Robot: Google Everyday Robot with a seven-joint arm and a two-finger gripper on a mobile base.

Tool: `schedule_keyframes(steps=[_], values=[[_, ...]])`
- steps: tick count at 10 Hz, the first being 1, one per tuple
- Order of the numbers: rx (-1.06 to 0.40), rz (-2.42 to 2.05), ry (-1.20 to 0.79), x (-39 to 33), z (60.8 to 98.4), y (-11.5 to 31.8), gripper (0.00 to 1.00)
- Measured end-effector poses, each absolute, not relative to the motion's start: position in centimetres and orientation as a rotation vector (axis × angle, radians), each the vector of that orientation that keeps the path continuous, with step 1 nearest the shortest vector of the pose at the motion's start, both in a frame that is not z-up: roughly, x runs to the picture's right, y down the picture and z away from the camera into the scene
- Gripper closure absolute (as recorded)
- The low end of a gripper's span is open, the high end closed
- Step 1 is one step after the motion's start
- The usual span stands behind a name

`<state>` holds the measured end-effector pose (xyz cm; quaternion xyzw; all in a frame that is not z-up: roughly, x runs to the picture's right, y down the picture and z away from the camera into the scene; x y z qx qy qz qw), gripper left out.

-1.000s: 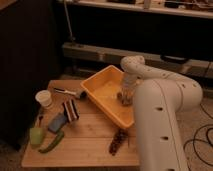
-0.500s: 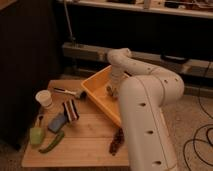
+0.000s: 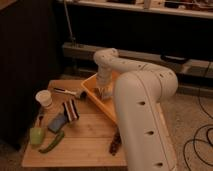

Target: Wipe tray with towel

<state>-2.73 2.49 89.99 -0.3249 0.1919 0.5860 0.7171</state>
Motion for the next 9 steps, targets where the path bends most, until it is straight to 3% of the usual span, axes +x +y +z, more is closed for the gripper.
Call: schedule_keyframes(steps=[5, 9], values=[[-0.894, 1.261, 0.433, -3.0, 83.6, 9.6, 1.0], [-0.916, 1.338, 0.475, 2.1, 80.2, 13.1, 1.0]])
